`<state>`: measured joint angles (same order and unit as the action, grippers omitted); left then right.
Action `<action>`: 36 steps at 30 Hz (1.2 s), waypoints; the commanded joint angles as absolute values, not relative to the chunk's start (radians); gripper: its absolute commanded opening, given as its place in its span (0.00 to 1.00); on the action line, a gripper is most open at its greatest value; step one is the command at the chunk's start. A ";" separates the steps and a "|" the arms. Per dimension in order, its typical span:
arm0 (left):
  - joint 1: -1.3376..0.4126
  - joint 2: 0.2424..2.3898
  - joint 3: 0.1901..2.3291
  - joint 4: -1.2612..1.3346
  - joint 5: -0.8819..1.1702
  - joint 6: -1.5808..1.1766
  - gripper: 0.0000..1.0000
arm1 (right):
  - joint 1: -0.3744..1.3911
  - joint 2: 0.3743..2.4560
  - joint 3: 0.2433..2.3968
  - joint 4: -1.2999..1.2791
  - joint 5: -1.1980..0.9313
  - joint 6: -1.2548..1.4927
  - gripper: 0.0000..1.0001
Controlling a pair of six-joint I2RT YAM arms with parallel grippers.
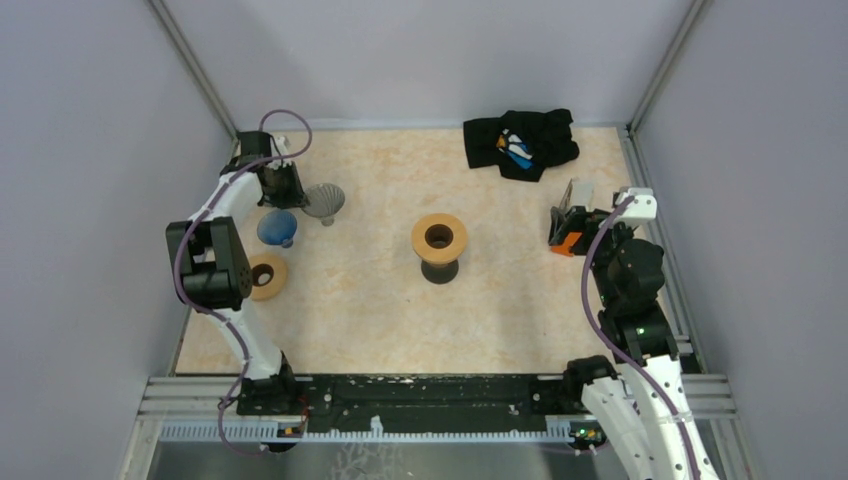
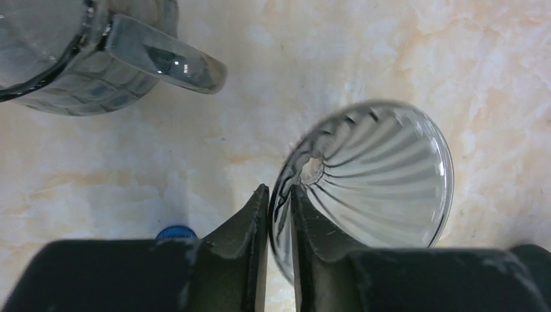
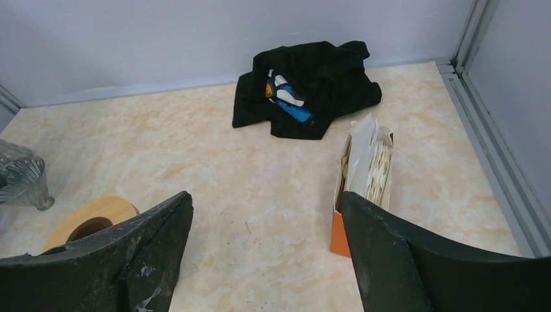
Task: Place the coffee filter in the dripper
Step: Pick up a coffee dripper from the center of the board, then press the coffee dripper onto the connecting ring.
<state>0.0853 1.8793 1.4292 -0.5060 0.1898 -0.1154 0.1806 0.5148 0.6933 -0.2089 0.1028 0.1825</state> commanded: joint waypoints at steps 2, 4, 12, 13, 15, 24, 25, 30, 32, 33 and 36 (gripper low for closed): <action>0.078 1.872 1.447 -0.520 0.299 -0.101 0.14 | 0.193 0.504 0.692 -0.157 0.109 0.171 0.84; 0.071 1.862 1.443 -0.524 0.309 -0.106 0.11 | 0.193 0.506 0.694 -0.156 0.102 0.171 0.84; 0.044 1.769 1.414 -0.536 0.369 -0.144 0.02 | 0.193 0.529 0.740 -0.194 0.073 0.170 0.84; 0.044 1.757 1.408 -0.538 0.378 -0.152 0.02 | 0.195 0.535 0.748 -0.198 0.064 0.171 0.84; 0.042 1.726 1.392 -0.542 0.403 -0.167 0.01 | 0.194 0.555 0.770 -0.210 0.038 0.177 0.84; 0.004 1.590 1.353 -0.570 0.537 -0.213 0.00 | 0.194 0.664 0.860 -0.257 -0.111 0.238 0.84; -0.004 1.578 1.352 -0.574 0.550 -0.219 0.00 | 0.194 0.675 0.869 -0.261 -0.136 0.246 0.84; -0.057 1.509 1.354 -0.588 0.584 -0.257 0.00 | 0.194 0.740 0.913 -0.283 -0.245 0.302 0.82; -0.097 1.487 1.361 -0.590 0.584 -0.271 0.00 | 0.194 0.767 0.931 -0.295 -0.282 0.319 0.81; -0.116 1.479 1.369 -0.594 0.582 -0.276 0.00 | 0.195 0.778 0.942 -0.301 -0.296 0.327 0.80; -0.175 1.468 1.403 -0.605 0.577 -0.295 0.00 | 0.195 0.814 0.964 -0.310 -0.339 0.351 0.78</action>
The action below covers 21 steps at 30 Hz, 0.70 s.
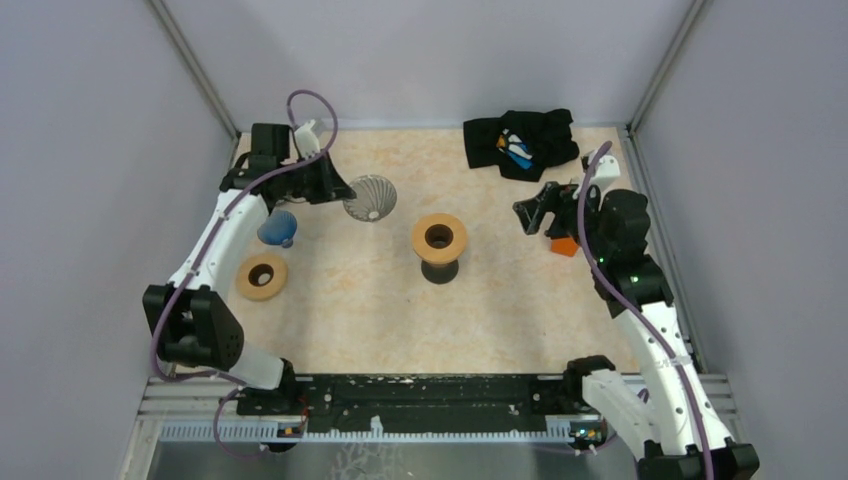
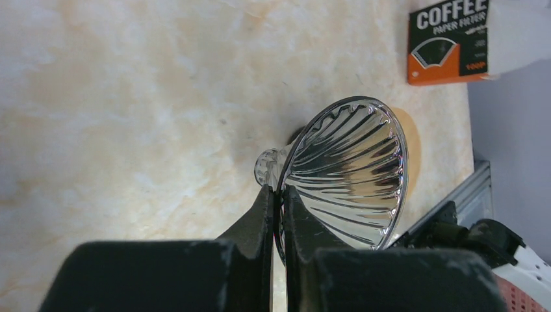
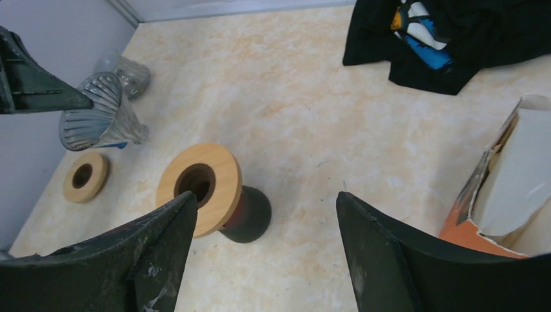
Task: Place the coffee filter in the dripper
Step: Press the coffee dripper onto the connecting ring.
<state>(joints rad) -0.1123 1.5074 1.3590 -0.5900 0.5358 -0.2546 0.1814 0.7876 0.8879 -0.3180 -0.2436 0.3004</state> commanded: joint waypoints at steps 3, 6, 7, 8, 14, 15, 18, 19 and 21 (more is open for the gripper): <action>-0.228 1.466 1.431 -0.607 0.573 -0.313 0.00 | 0.201 0.837 0.980 -0.322 -0.360 0.375 0.78; -0.273 1.472 1.460 -0.607 0.574 -0.328 0.00 | 0.214 0.852 0.986 -0.321 -0.380 0.395 0.77; -0.286 1.474 1.470 -0.607 0.573 -0.333 0.00 | 0.218 0.856 0.987 -0.319 -0.384 0.401 0.77; -0.298 1.476 1.480 -0.607 0.573 -0.336 0.00 | 0.225 0.860 0.990 -0.317 -0.388 0.405 0.77; -0.346 1.480 1.516 -0.600 0.578 -0.349 0.00 | 0.257 0.888 1.007 -0.313 -0.393 0.426 0.76; -0.354 1.483 1.517 -0.598 0.581 -0.353 0.00 | 0.262 0.893 1.009 -0.311 -0.393 0.431 0.76; -0.385 1.491 1.517 -0.582 0.587 -0.366 0.00 | 0.285 0.910 1.012 -0.293 -0.395 0.456 0.75; -0.395 1.494 1.517 -0.575 0.590 -0.370 0.00 | 0.293 0.916 1.014 -0.288 -0.394 0.464 0.75; -0.413 1.501 1.516 -0.563 0.586 -0.375 0.00 | 0.313 0.931 1.020 -0.280 -0.391 0.475 0.75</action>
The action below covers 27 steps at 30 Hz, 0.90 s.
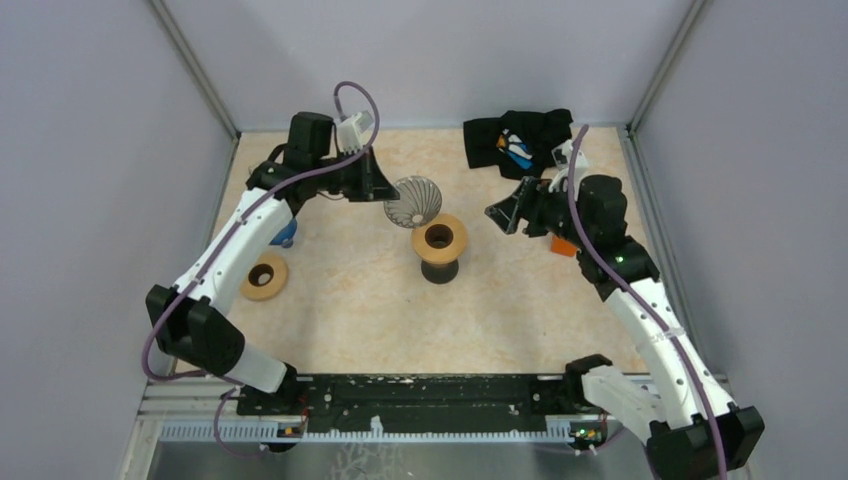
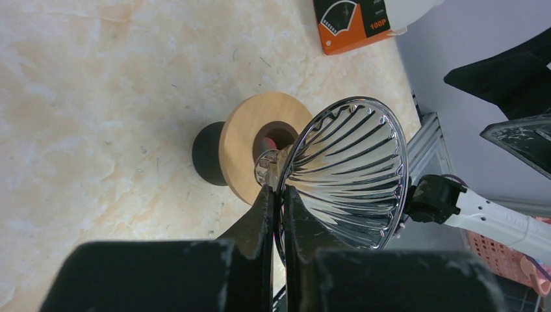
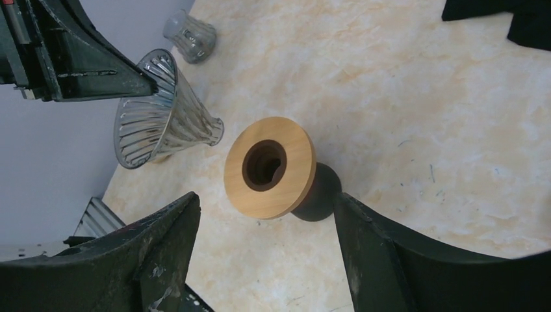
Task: Place the coffee filter in the dripper
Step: Press the coffee dripper onto the connecting ring.
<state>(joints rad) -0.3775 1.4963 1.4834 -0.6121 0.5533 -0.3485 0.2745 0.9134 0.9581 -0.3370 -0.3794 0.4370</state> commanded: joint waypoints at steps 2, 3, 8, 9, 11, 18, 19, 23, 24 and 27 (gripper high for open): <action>-0.428 1.508 1.513 -0.552 0.587 -0.381 0.00 | 0.333 0.947 1.027 -0.274 -0.382 0.485 0.75; -0.436 1.514 1.514 -0.552 0.585 -0.382 0.00 | 0.344 0.956 1.030 -0.270 -0.380 0.489 0.74; -0.465 1.539 1.508 -0.548 0.559 -0.375 0.00 | 0.386 0.996 1.035 -0.247 -0.362 0.517 0.72; -0.469 1.545 1.508 -0.547 0.557 -0.374 0.00 | 0.391 1.003 1.035 -0.242 -0.359 0.523 0.71; -0.477 1.554 1.504 -0.546 0.551 -0.373 0.00 | 0.404 1.018 1.040 -0.236 -0.352 0.526 0.70; -0.494 1.585 1.496 -0.517 0.553 -0.373 0.00 | 0.425 1.076 1.064 -0.240 -0.327 0.533 0.66; -0.496 1.589 1.494 -0.514 0.552 -0.373 0.00 | 0.426 1.083 1.064 -0.238 -0.324 0.534 0.65; -0.500 1.604 1.485 -0.509 0.550 -0.370 0.00 | 0.431 1.114 1.073 -0.240 -0.323 0.538 0.61; -0.501 1.608 1.483 -0.509 0.550 -0.369 0.00 | 0.434 1.123 1.076 -0.242 -0.323 0.537 0.60; -0.505 1.615 1.475 -0.504 0.543 -0.367 0.00 | 0.442 1.148 1.085 -0.244 -0.331 0.538 0.58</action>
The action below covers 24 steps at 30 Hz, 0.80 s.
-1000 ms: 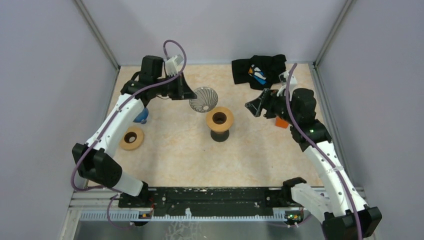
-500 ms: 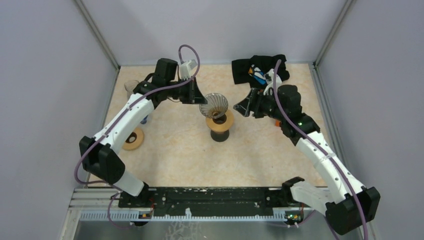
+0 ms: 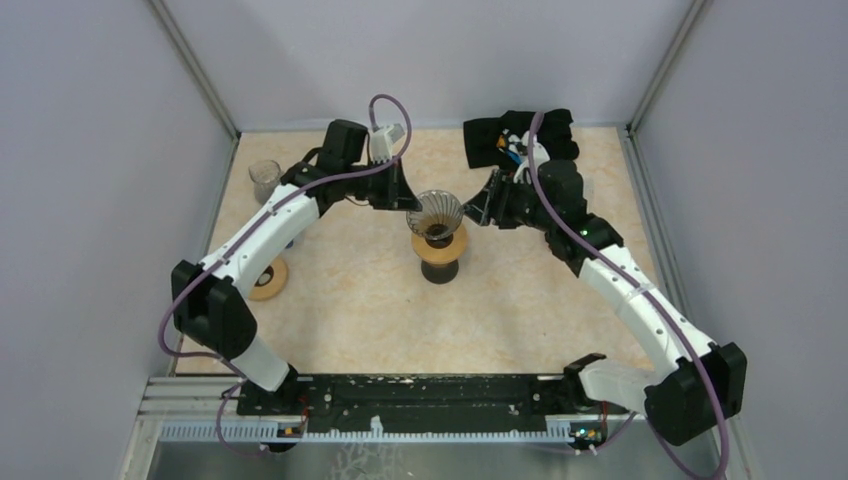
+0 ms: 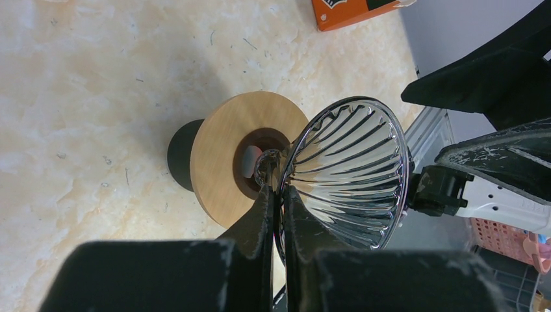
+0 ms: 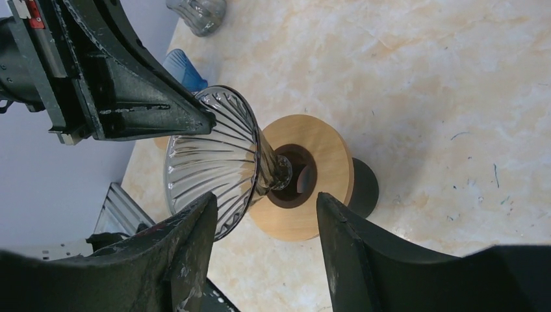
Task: Place the coffee filter in the dripper
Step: Press the coffee dripper onto the connecting ring.
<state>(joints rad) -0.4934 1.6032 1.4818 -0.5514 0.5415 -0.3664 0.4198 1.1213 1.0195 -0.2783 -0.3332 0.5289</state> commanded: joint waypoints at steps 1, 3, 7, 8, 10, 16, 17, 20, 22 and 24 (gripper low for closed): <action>-0.506 1.617 1.473 -0.503 0.542 -0.365 0.00 | 0.444 1.158 1.088 -0.244 -0.333 0.537 0.58; -0.507 1.623 1.470 -0.501 0.543 -0.365 0.00 | 0.452 1.177 1.096 -0.245 -0.339 0.536 0.57; -0.512 1.634 1.464 -0.496 0.545 -0.364 0.00 | 0.467 1.210 1.104 -0.252 -0.340 0.533 0.55; -0.512 1.637 1.462 -0.496 0.544 -0.364 0.00 | 0.470 1.216 1.106 -0.256 -0.337 0.533 0.54; -0.513 1.642 1.459 -0.493 0.544 -0.364 0.00 | 0.475 1.229 1.107 -0.263 -0.334 0.530 0.52; -0.516 1.650 1.445 -0.488 0.538 -0.359 0.00 | 0.485 1.269 1.119 -0.304 -0.313 0.509 0.46; -0.517 1.652 1.442 -0.488 0.537 -0.359 0.00 | 0.487 1.275 1.122 -0.315 -0.309 0.506 0.45; -0.518 1.653 1.433 -0.488 0.530 -0.356 0.00 | 0.493 1.292 1.127 -0.332 -0.308 0.500 0.40; -0.520 1.655 1.428 -0.488 0.525 -0.354 0.00 | 0.499 1.303 1.131 -0.345 -0.306 0.495 0.37; -0.521 1.655 1.424 -0.488 0.517 -0.352 0.00 | 0.505 1.319 1.141 -0.363 -0.299 0.486 0.31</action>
